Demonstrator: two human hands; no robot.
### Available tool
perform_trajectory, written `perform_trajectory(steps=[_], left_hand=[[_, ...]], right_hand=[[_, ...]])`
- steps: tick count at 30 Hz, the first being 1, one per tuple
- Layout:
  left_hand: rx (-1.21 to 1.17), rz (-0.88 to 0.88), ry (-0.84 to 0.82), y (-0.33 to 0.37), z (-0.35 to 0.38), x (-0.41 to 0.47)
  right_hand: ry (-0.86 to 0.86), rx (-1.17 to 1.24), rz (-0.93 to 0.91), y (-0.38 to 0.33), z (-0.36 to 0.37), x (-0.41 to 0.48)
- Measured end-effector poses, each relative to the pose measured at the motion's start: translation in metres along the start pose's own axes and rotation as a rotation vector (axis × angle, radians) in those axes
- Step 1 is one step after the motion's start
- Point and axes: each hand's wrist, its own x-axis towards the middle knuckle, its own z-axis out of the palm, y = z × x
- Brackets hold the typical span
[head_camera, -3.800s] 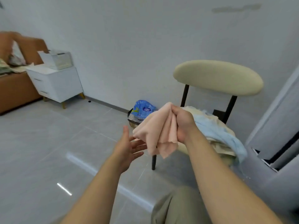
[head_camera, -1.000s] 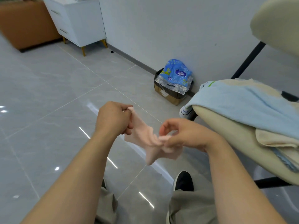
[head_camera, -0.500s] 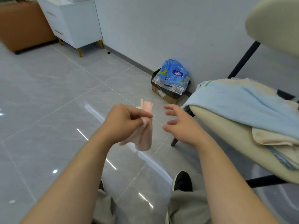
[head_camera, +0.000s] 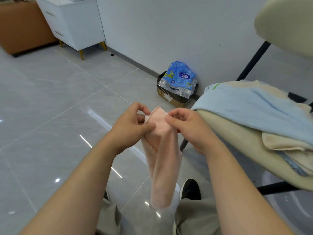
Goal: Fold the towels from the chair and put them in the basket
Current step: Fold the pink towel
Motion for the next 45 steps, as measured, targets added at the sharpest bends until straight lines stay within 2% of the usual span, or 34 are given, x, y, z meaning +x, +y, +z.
perform_trajectory(steps=[2,6,10,15,20,24,31,38,45], left_hand=[[0.059,-0.017,0.050,-0.001,0.000,0.001],[0.083,-0.043,0.016,-0.002,0.001,0.002],[0.194,0.029,0.012,-0.004,0.002,0.002],[0.444,0.084,-0.023,-0.008,0.005,0.004],[0.491,0.124,0.021,-0.002,0.006,0.002],[0.411,0.072,0.141,0.002,0.007,-0.001],[0.191,0.002,0.065,0.008,0.012,-0.005],[0.431,0.067,-0.008,-0.002,0.011,-0.002],[0.378,0.124,0.096,0.001,0.008,-0.001]], right_hand=[[-0.007,-0.047,-0.038,0.000,0.000,-0.002],[-0.037,-0.106,-0.082,0.001,0.002,-0.004],[-0.045,-0.133,-0.095,0.000,0.001,-0.004],[-0.051,-0.162,-0.105,0.001,0.002,-0.004],[-0.041,-0.226,-0.117,0.003,0.002,-0.003],[-0.055,-0.304,-0.121,0.006,0.003,-0.002],[-0.069,-0.358,-0.120,0.008,0.006,-0.001],[-0.107,-0.386,-0.060,0.008,0.007,-0.002],[-0.249,-0.352,0.019,0.006,0.006,-0.005]])
